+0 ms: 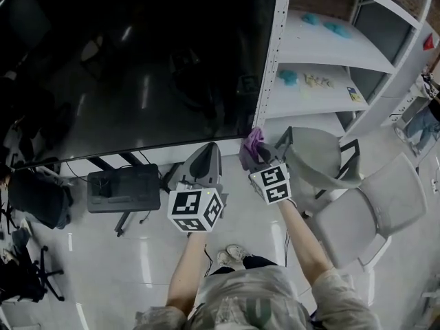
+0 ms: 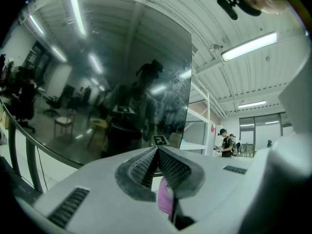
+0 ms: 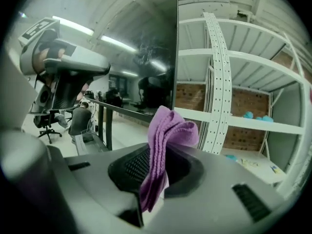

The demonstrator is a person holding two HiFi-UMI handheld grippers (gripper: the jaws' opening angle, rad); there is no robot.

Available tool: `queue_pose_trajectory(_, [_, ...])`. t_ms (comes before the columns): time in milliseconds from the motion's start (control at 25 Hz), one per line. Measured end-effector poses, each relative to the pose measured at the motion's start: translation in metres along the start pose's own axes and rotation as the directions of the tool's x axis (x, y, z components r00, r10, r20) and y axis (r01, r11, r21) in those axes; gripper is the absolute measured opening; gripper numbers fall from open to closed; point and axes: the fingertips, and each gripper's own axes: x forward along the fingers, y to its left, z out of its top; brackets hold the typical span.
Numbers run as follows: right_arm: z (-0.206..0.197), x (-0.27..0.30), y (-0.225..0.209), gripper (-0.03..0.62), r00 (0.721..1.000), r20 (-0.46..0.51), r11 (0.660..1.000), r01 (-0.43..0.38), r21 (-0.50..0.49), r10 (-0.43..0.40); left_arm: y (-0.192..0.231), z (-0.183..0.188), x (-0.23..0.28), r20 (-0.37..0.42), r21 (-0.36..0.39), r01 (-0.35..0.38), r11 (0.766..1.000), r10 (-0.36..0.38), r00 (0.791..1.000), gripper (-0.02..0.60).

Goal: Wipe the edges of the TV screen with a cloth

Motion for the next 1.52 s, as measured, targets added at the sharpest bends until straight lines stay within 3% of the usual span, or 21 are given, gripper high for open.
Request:
queue_pose_trajectory(200, [0.008, 0.010, 0.012, 0.061, 0.999, 0.028, 0.999, -0.015, 0.033, 0.014, 0.019, -0.006, -0.005, -0.006, 0.007, -0.050, 0.999, 0.050, 0.999, 0.015])
queue_pose_trajectory(360, [0.009, 0.016, 0.022, 0.061, 0.999, 0.033, 0.999, -0.036, 0.037, 0.035, 0.039, -0.012, -0.014, -0.012, 0.012, -0.131, 0.991, 0.131, 0.991, 0.015])
queue_pose_trajectory(760, [0.032, 0.047, 0.086, 0.061, 0.980, 0.097, 0.985, -0.175, -0.001, 0.175, 0.102, -0.015, -0.042, 0.016, 0.003, -0.323, 0.946, 0.323, 0.946, 0.015])
queue_pose_trajectory(1080, [0.055, 0.090, 0.178, 0.061, 0.917, 0.100, 0.922, -0.383, -0.058, 0.387, 0.167, -0.013, -0.109, 0.048, -0.018, -0.524, 0.852, 0.524, 0.850, 0.015])
queue_pose_trajectory(1280, [0.073, 0.115, 0.250, 0.061, 0.863, 0.092, 0.866, -0.488, -0.108, 0.497, 0.218, -0.001, -0.167, 0.089, -0.063, -0.621, 0.781, 0.624, 0.776, 0.015])
queue_pose_trajectory(1520, [0.095, 0.163, 0.342, 0.061, 0.832, 0.079, 0.834, -0.539, -0.118, 0.549, 0.292, 0.010, -0.237, 0.098, -0.095, -0.683, 0.724, 0.690, 0.718, 0.015])
